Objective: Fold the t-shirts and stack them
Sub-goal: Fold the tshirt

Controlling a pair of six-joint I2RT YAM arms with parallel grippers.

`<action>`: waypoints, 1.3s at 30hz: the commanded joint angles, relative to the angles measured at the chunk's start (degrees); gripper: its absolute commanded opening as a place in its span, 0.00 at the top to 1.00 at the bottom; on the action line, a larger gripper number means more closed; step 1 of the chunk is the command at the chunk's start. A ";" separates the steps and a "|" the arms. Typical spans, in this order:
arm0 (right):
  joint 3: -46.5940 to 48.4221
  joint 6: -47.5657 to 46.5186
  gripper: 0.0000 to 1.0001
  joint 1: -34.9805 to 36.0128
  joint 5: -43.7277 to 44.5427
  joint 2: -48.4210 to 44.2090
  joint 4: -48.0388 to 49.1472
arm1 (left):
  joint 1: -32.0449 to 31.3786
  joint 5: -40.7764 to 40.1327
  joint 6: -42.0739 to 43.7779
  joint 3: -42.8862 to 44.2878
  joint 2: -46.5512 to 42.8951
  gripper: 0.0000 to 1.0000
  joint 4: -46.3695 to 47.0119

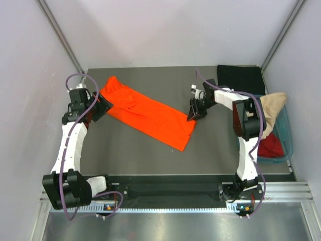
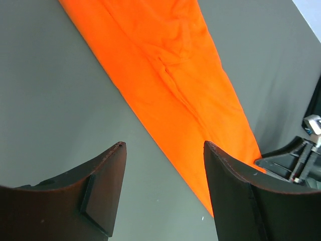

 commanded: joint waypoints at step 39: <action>-5.10 13.03 0.00 18.46 16.76 -23.29 5.99 | 6.77 8.56 1.24 3.27 11.92 0.19 6.93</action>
